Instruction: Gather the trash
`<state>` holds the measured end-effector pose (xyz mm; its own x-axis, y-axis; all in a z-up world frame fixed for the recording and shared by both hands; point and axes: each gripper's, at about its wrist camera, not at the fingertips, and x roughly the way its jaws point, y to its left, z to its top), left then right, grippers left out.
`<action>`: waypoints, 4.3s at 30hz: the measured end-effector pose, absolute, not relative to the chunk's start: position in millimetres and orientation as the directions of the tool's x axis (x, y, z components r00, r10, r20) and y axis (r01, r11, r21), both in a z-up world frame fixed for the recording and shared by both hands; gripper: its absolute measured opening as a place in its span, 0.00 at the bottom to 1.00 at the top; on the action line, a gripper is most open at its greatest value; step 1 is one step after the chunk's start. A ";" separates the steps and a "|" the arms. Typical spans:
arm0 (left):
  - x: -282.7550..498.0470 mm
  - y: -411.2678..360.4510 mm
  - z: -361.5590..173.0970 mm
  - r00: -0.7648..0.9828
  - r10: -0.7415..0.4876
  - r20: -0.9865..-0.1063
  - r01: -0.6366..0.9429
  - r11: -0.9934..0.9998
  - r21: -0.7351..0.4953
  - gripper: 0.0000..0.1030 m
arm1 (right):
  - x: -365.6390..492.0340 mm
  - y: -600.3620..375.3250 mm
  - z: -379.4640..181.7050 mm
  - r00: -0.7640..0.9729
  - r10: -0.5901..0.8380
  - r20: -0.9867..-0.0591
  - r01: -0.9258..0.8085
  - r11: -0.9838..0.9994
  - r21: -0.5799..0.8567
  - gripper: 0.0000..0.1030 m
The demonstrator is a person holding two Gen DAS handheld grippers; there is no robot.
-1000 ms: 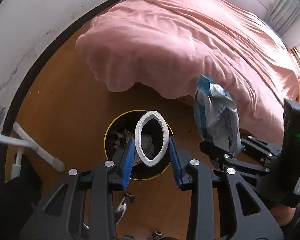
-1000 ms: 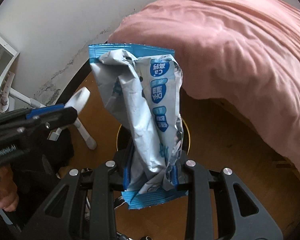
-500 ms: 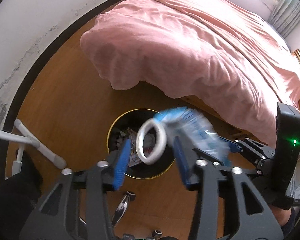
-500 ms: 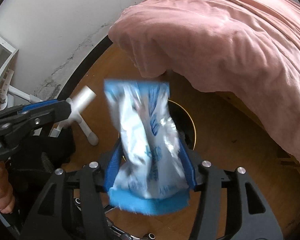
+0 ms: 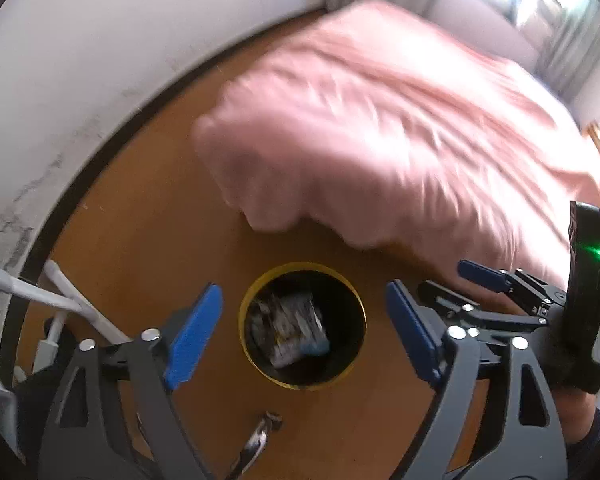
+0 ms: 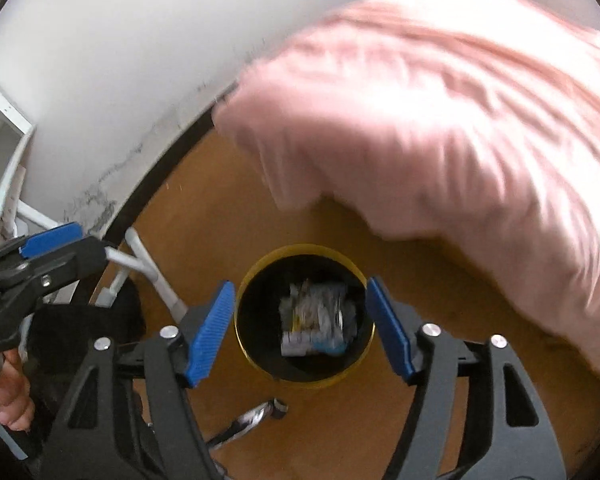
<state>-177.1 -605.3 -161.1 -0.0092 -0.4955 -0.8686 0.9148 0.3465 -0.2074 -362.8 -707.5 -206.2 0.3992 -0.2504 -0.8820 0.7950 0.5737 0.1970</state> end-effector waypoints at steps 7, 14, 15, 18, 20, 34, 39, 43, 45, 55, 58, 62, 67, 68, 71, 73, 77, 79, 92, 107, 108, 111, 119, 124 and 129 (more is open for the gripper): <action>-85.6 -528.1 -64.9 0.275 -0.585 -0.763 0.869 0.491 -0.064 0.89 | -246.2 -681.9 -108.9 0.531 -0.304 -0.791 0.664 0.730 0.165 0.71; 14.6 -386.5 -16.1 0.545 -0.480 -0.688 0.705 0.706 0.066 0.89 | -91.7 -572.3 -52.0 0.664 -0.161 -0.731 0.411 0.895 0.176 0.71; 24.2 -369.3 -13.6 0.564 -0.463 -0.684 0.682 0.728 0.070 0.89 | -72.3 -554.2 -46.6 0.674 -0.133 -0.727 0.373 0.910 0.179 0.71; 55.0 -299.4 -7.4 0.627 -0.397 -0.670 0.588 0.805 0.073 0.89 | -18.1 -482.9 -35.7 0.702 -0.055 -0.710 0.240 0.957 0.164 0.72; 71.4 -245.0 -5.6 0.677 -0.333 -0.657 0.505 0.859 0.085 0.89 | 6.6 -442.5 -31.9 0.711 -0.010 -0.703 0.173 0.972 0.161 0.72; 80.7 -0.7 -26.7 0.758 0.002 -0.652 0.048 0.997 0.059 0.89 | 45.8 -279.3 -25.8 0.732 0.073 -0.677 -0.063 0.997 0.039 0.77; 78.0 14.3 -30.6 0.755 -0.007 -0.656 0.043 0.998 0.039 0.89 | 50.8 -285.1 -26.8 0.746 0.054 -0.664 -0.046 0.998 0.030 0.77; 75.9 18.0 -33.0 0.753 -0.001 -0.658 0.041 0.998 0.047 0.89 | 45.3 -293.5 -29.2 0.745 0.053 -0.664 -0.042 0.999 0.033 0.78; 76.0 15.3 -35.6 0.749 0.003 -0.663 0.043 0.998 0.053 0.89 | 41.2 -296.5 -30.9 0.745 0.056 -0.665 -0.045 0.998 0.033 0.78; 68.0 7.8 -33.7 0.761 0.000 -0.649 0.058 0.996 0.069 0.89 | 35.2 -298.9 -32.1 0.747 0.055 -0.663 -0.045 0.998 0.032 0.78; 67.5 8.7 -33.0 0.761 -0.005 -0.649 0.060 0.996 0.063 0.89 | 35.3 -297.3 -32.7 0.745 0.060 -0.665 -0.052 0.998 0.031 0.79; 68.4 9.3 -33.8 0.758 -0.006 -0.653 0.060 0.996 0.060 0.89 | 36.6 -295.7 -35.0 0.736 0.068 -0.674 -0.060 0.998 0.035 0.79; 69.7 9.2 -34.6 0.755 -0.007 -0.655 0.063 0.996 0.061 0.89 | 36.1 -297.6 -35.0 0.736 0.069 -0.674 -0.058 0.998 0.038 0.79; 69.7 9.1 -34.5 0.756 -0.007 -0.655 0.063 0.996 0.061 0.89 | 35.9 -297.8 -34.8 0.737 0.068 -0.673 -0.057 0.998 0.038 0.79; 70.1 8.8 -35.0 0.755 -0.008 -0.655 0.064 0.996 0.061 0.89 | 35.8 -298.1 -34.8 0.737 0.068 -0.673 -0.056 0.998 0.039 0.79; 69.8 9.0 -34.7 0.755 -0.007 -0.656 0.063 0.996 0.062 0.89 | 35.9 -298.4 -34.5 0.736 0.068 -0.673 -0.056 0.998 0.039 0.79; 69.4 8.3 -35.4 0.754 -0.007 -0.657 0.063 0.996 0.063 0.89 | 36.1 -297.8 -34.6 0.736 0.066 -0.673 -0.055 0.998 0.038 0.79; 69.1 7.8 -36.0 0.753 -0.006 -0.658 0.062 0.996 0.062 0.89 | 36.0 -297.7 -34.5 0.737 0.067 -0.673 -0.055 0.998 0.039 0.79; 68.0 7.0 -37.6 0.751 -0.004 -0.660 0.058 0.997 0.060 0.89 | 36.4 -297.4 -35.4 0.733 0.065 -0.678 -0.055 0.998 0.035 0.79; 67.3 6.2 -38.4 0.749 -0.001 -0.662 0.057 0.996 0.062 0.89 | 35.9 -298.3 -35.6 0.733 0.064 -0.677 -0.054 0.998 0.035 0.79; 67.4 6.2 -38.4 0.749 -0.002 -0.663 0.056 0.997 0.061 0.89 | 35.9 -298.3 -35.6 0.733 0.064 -0.677 -0.054 0.998 0.035 0.79; 67.3 6.4 -39.1 0.748 -0.002 -0.663 0.056 0.997 0.060 0.89 | 35.7 -298.6 -35.8 0.733 0.065 -0.678 -0.056 0.998 0.035 0.79; 64.4 6.4 -39.4 0.748 -0.002 -0.664 0.053 0.997 0.057 0.89 | 35.7 -298.4 -35.3 0.733 0.064 -0.677 -0.054 0.998 0.036 0.79; 64.1 6.0 -38.1 0.749 -0.003 -0.662 0.054 0.997 0.056 0.89 | 35.6 -298.5 -35.4 0.733 0.065 -0.677 -0.055 0.998 0.036 0.79; 66.4 7.2 -38.2 0.745 -0.004 -0.667 0.051 0.997 0.051 0.89 | 35.7 -299.0 -34.8 0.734 0.064 -0.676 -0.054 0.998 0.036 0.79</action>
